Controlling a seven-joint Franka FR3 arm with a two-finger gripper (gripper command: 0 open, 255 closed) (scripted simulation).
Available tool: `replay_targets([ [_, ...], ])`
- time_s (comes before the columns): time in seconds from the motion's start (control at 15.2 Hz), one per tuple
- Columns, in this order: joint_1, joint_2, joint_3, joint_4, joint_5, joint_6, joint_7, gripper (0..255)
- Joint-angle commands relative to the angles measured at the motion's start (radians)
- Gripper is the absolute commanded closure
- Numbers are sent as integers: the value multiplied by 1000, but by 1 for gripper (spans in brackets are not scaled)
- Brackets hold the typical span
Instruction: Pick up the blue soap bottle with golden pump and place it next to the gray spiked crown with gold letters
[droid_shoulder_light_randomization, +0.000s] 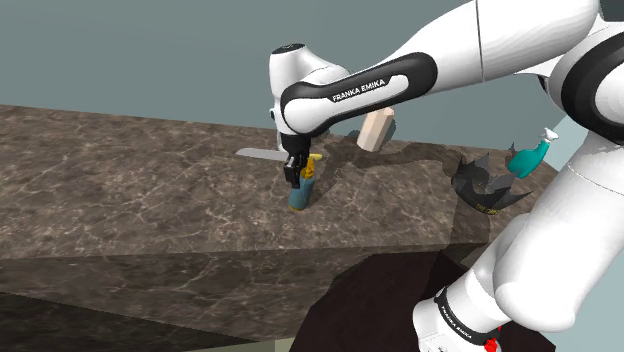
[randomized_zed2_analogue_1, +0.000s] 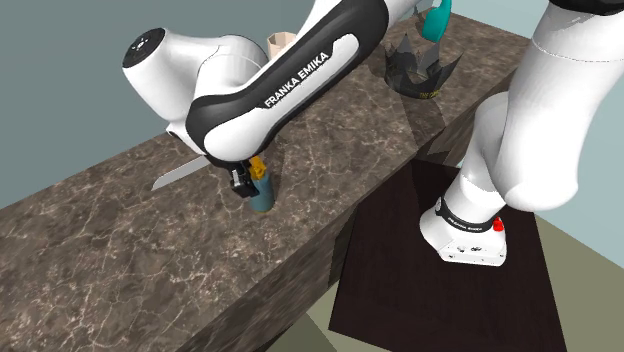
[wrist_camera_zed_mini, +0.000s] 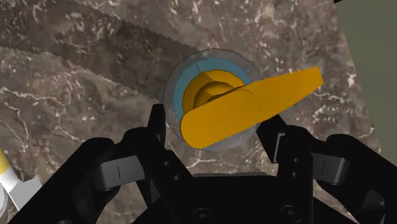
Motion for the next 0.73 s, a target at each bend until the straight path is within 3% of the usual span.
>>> replay_targets([
  [0.0, 0, -13, 1, 9, 4, -22, -4, 255],
  [0.66, 0, -67, 3, 81, 19, -145, -25, 255],
])
